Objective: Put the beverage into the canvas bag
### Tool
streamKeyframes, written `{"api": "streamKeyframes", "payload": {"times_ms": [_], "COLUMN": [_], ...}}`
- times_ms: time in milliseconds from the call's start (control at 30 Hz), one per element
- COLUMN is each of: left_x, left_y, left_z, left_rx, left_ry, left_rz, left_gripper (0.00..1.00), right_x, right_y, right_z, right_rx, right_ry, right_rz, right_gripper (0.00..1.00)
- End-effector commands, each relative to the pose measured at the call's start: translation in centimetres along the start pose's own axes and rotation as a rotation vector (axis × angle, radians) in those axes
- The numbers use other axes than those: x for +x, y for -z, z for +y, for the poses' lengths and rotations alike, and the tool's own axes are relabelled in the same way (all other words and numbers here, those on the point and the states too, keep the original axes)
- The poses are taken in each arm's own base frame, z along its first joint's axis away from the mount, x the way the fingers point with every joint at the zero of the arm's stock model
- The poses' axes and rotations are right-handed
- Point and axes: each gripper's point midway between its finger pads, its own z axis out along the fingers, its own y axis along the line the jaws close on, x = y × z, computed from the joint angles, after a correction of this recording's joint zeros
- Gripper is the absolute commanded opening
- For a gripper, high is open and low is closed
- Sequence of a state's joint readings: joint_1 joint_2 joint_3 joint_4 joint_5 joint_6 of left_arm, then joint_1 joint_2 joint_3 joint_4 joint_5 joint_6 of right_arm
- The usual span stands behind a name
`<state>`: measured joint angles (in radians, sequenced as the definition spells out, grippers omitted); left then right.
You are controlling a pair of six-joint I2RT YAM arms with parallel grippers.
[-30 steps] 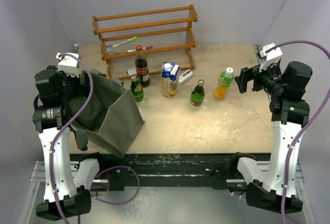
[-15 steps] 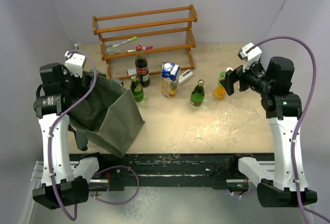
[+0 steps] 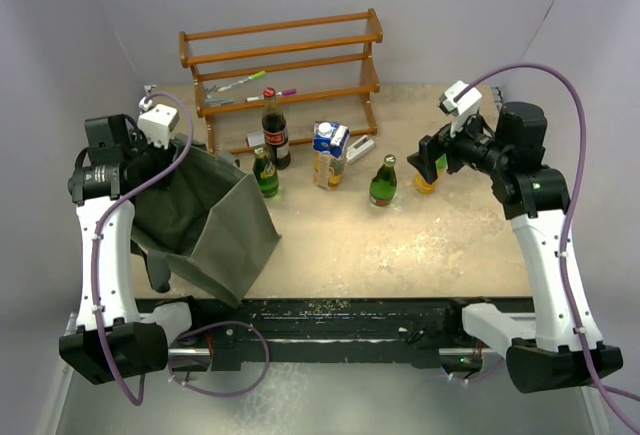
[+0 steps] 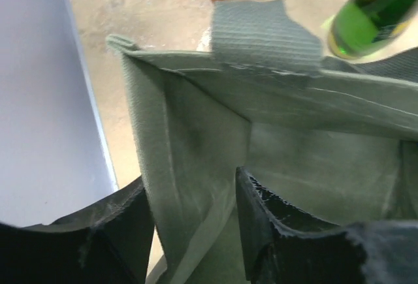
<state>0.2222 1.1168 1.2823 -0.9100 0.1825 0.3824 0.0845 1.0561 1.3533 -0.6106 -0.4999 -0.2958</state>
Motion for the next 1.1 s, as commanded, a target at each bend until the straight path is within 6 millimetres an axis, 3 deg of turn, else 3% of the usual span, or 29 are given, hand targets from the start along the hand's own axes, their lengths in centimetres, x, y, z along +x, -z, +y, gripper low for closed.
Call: {"api": "streamKeyframes", "payload": {"times_ms": [0, 67, 167, 600, 700, 867, 1067], "left_x": [-2.0, -1.8, -1.2, -2.3, -2.2, -0.8, 0.4], "left_y": [1.8, 1.9, 1.9, 3.7, 3.6, 4.1, 4.2], "left_z": [-2.8, -3.7, -4.7, -8.7, -7.8, -5.2, -4.0], "left_rx": [0.145, 0.188, 0.235, 0.445, 0.387, 0.202, 0.12], "left_ry": [0.03, 0.053, 0.098, 0.237, 0.226, 0.178, 0.136], "left_rz": [-0.087, -0.078, -0.053, -0.074, -0.075, -0.064, -0.056], "left_gripper": [0.46, 0.34, 0.25, 0.23, 0.27, 0.41, 0.5], "right_x": [-1.2, -1.3, -1.1, 0.3, 0.9, 1.5, 0.7], "right_y": [-1.6, -2.5, -3.8, -9.5, -10.6, -11.7, -12.6], "right_z": [0.9, 1.3, 1.8, 3.8, 4.2, 4.4, 5.8], "right_rx": [-0.06, -0.082, -0.116, -0.214, -0.225, -0.218, -0.237], "right_ry": [0.068, 0.078, 0.09, 0.127, 0.138, 0.159, 0.182], "right_rz": [-0.067, -0.073, -0.067, -0.067, -0.044, -0.021, -0.033], "right_gripper": [1.0, 1.0, 1.0, 1.0, 1.0, 1.0, 1.0]}}
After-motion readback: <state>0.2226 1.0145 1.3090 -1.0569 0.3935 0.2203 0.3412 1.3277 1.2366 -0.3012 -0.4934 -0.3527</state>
